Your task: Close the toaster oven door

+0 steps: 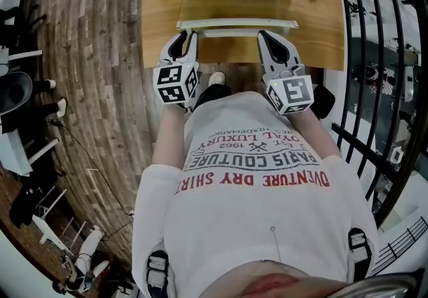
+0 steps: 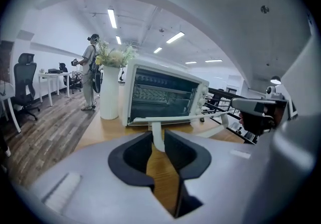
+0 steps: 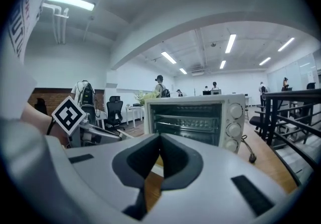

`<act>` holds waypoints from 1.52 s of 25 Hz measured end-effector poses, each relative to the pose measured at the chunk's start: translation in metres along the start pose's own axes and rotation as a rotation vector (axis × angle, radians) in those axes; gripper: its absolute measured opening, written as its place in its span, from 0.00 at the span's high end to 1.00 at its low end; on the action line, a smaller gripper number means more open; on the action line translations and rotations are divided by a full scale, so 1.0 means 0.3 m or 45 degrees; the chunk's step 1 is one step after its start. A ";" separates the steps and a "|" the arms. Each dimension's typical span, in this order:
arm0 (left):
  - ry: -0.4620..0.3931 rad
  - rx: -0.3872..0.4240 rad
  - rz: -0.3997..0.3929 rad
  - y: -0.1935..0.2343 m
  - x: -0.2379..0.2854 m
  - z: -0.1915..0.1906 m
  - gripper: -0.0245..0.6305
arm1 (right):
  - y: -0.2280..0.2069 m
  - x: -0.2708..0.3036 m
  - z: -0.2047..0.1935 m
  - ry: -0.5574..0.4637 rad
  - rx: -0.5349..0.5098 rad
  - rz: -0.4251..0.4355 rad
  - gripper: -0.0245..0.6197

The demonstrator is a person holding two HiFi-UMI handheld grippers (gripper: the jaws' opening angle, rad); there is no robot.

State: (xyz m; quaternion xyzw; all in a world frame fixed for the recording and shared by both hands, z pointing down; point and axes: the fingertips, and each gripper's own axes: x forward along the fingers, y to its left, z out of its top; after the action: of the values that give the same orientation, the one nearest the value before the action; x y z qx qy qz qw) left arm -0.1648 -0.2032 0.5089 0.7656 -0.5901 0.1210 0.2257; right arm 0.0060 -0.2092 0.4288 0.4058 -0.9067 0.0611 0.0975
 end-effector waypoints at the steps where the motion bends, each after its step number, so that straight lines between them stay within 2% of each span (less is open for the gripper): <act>1: -0.015 0.001 -0.001 0.000 0.001 0.018 0.83 | -0.002 0.002 0.008 -0.007 -0.011 0.001 0.95; 7: -0.099 0.015 0.002 0.001 0.011 0.128 0.83 | -0.025 0.012 0.049 -0.046 -0.042 -0.002 0.95; 18: -0.129 0.018 -0.051 0.016 0.046 0.269 0.83 | -0.056 0.061 0.107 -0.088 -0.077 -0.012 0.95; 30: -0.239 0.138 -0.053 0.039 0.095 0.402 0.83 | -0.064 0.125 0.180 -0.127 -0.105 -0.032 0.95; 38: -0.243 0.200 -0.042 0.056 0.148 0.481 0.82 | -0.091 0.134 0.175 -0.107 -0.105 -0.094 0.95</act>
State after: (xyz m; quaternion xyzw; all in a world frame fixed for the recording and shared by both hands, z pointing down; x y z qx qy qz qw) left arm -0.1803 -0.3147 0.4070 0.7987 -0.5848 0.0899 0.1099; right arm -0.0066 -0.2665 0.3878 0.4367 -0.8962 0.0031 0.0780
